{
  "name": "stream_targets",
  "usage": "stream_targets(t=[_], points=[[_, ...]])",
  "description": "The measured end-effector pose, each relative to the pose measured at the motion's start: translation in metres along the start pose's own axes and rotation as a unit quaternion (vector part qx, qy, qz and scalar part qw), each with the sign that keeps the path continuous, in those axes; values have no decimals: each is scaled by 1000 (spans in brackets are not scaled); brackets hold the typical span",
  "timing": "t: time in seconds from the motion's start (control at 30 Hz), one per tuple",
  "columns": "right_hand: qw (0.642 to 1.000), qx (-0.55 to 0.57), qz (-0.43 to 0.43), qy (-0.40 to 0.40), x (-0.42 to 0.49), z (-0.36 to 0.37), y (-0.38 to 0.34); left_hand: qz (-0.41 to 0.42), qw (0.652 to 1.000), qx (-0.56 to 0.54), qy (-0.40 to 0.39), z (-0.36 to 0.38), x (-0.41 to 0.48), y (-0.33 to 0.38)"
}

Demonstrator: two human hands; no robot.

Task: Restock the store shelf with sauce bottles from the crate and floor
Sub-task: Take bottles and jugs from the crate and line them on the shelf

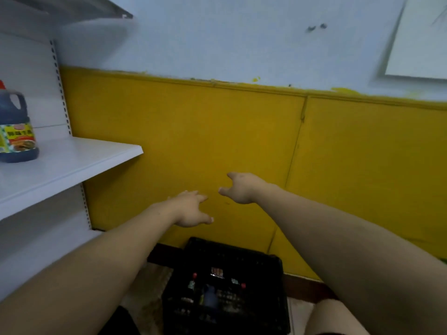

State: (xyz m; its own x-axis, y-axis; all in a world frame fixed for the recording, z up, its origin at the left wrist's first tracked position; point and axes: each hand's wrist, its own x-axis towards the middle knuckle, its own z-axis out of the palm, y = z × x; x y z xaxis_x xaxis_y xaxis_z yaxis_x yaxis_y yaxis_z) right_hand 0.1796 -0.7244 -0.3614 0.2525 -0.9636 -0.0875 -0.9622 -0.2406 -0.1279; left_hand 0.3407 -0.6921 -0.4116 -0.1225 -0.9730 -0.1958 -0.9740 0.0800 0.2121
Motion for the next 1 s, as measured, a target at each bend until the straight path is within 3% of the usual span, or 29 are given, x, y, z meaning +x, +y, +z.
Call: stream_targets(t=[0.13, 0.33, 0.5, 0.67, 1.0], points=[[998, -23, 16, -60, 2, 43, 37, 24, 999, 30, -36, 49, 36, 13], [989, -46, 25, -137, 28, 135, 87, 16, 988, 41, -151, 128, 83, 8], [972, -19, 24, -235, 58, 205, 125, -14, 972, -8, -236, 191, 123, -10], [950, 54, 58, -301, 97, 271, 147, -37, 965, -47, -254, 258, 172, -27], [918, 138, 33, -371, 180, 395, 162, -115, 927, -163, -317, 379, 258, -78]])
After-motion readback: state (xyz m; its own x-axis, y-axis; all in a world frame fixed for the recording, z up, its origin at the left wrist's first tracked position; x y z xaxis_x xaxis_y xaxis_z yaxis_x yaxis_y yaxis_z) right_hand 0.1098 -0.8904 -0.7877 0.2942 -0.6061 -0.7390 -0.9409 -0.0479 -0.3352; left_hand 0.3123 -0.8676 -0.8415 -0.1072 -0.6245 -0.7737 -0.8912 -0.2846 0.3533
